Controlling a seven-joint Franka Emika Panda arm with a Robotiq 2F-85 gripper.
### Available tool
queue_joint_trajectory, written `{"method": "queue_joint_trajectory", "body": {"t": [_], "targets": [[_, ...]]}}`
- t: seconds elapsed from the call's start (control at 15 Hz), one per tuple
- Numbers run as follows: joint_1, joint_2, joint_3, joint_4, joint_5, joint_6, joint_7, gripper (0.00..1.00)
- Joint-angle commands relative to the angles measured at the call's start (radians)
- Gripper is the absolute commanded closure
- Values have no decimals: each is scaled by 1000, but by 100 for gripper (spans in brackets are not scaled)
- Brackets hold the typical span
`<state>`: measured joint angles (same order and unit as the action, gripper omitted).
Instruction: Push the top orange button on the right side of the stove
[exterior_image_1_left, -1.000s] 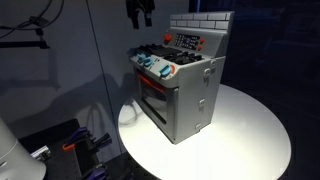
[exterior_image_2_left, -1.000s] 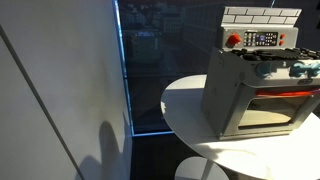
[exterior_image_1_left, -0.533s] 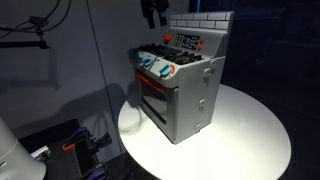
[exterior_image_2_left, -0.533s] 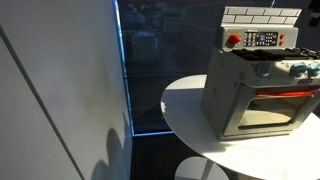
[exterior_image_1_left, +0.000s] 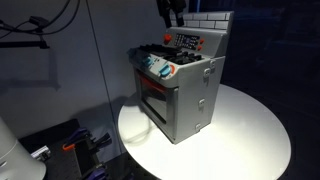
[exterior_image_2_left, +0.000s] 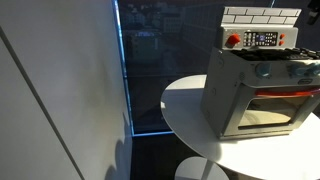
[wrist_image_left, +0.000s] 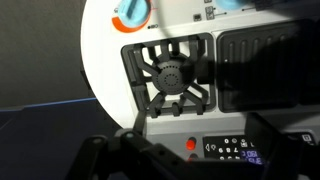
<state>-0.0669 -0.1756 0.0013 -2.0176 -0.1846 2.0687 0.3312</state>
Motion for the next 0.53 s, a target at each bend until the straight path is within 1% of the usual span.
{"method": "queue_joint_trajectory", "body": {"t": [0.0,0.47], "targets": [[-21,19,-22,5,6,49,43,0],[-50,56,-38,-14,-26,151,173,0]]}}
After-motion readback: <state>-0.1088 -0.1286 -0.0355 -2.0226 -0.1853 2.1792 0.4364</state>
